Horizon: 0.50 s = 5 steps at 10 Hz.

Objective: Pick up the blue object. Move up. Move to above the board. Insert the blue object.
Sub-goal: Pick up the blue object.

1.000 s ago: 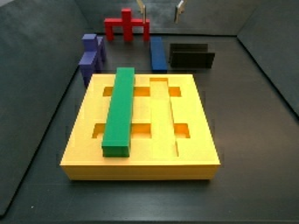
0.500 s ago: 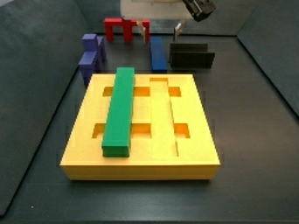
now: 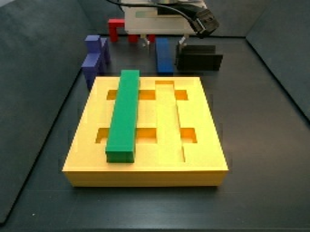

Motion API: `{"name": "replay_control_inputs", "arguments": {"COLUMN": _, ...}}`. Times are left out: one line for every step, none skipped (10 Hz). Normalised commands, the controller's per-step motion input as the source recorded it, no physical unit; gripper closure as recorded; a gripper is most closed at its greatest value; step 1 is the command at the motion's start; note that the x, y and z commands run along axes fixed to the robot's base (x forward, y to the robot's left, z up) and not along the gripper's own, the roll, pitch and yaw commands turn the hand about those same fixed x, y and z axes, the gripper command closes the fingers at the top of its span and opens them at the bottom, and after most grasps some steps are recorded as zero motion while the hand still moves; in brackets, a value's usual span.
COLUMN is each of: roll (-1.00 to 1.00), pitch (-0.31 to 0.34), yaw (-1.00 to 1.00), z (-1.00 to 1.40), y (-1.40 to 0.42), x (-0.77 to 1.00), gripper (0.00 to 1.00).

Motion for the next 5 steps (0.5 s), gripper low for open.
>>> {"name": "replay_control_inputs", "arguments": {"roll": 0.0, "pitch": -0.041, "yaw": 0.0, "z": -0.13, "y": -0.04, "x": 0.0, "gripper": 0.0}}
{"name": "replay_control_inputs", "arguments": {"roll": 0.0, "pitch": -0.023, "yaw": 0.0, "z": -0.12, "y": 0.0, "x": 0.0, "gripper": 0.0}}
{"name": "replay_control_inputs", "arguments": {"roll": -0.02, "pitch": -0.014, "yaw": 0.0, "z": -0.1, "y": 0.15, "x": -0.08, "gripper": 0.0}}
{"name": "replay_control_inputs", "arguments": {"roll": -0.01, "pitch": -0.039, "yaw": -0.04, "z": -0.16, "y": 0.14, "x": -0.06, "gripper": 0.0}}
{"name": "replay_control_inputs", "arguments": {"roll": 0.0, "pitch": -0.003, "yaw": -0.03, "z": -0.08, "y": 0.1, "x": -0.03, "gripper": 0.0}}
